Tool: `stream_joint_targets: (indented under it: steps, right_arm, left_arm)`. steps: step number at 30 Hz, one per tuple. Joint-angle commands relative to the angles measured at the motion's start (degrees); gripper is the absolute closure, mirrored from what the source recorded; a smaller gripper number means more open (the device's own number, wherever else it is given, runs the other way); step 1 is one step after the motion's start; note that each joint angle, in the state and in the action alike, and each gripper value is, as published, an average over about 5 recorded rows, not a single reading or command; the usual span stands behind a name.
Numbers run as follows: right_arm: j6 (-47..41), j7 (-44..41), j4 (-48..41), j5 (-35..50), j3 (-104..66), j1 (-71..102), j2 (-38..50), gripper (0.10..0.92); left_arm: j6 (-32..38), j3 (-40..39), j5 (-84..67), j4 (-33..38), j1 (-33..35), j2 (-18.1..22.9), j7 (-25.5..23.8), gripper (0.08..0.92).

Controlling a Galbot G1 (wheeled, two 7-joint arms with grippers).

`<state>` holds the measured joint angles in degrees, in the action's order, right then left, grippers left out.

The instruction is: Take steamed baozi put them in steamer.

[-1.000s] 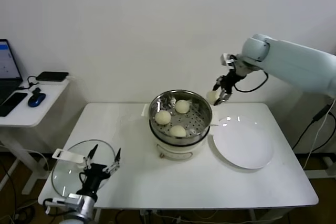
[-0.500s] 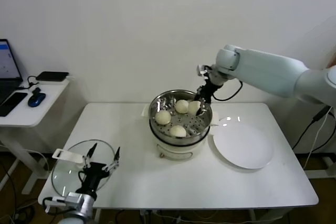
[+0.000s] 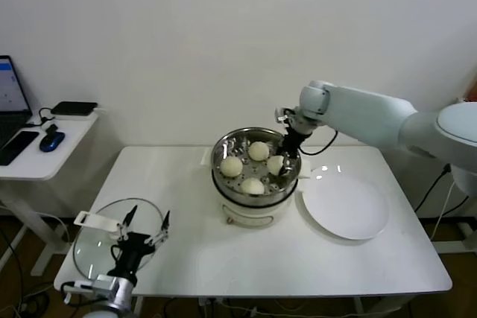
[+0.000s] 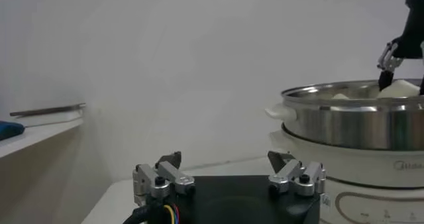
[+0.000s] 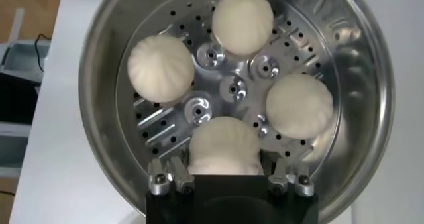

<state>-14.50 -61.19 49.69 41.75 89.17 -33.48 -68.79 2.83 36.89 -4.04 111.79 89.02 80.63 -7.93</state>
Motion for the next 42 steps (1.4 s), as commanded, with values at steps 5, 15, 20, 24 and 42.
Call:
stream_joint_targets:
  steps: [5,15,20,24,42]
  right_arm:
    - [0.1,0.2,-1.8,-1.9,-0.7,2.2,-0.6,0.33]
    - [0.2,0.8,-2.0,-1.8,-0.9,2.5,-0.8,0.297]
    - [0.0,0.5,-1.9,-1.3,-1.0,2.3,-0.9,0.212]
    - [-0.4,0.1,-1.4,1.6,-0.7,0.9,-0.9,0.203]
    - [0.9,9.7,15.2,8.6,-3.9,-8.0,13.0,0.203]
  left_arm:
    - [0.0,-0.3,0.2,-0.2,0.1,0.1,0.0,0.177]
    - [0.0,-0.3,0.2,-0.2,0.2,0.1,0.0,0.177]
    - [0.0,-0.4,0.3,-0.2,0.1,0.1,0.0,0.177]
    - [0.0,-0.4,0.3,-0.2,0.1,0.2,0.0,0.177]
    - [0.1,-0.4,-0.1,0.8,0.9,-0.5,0.0,0.177]
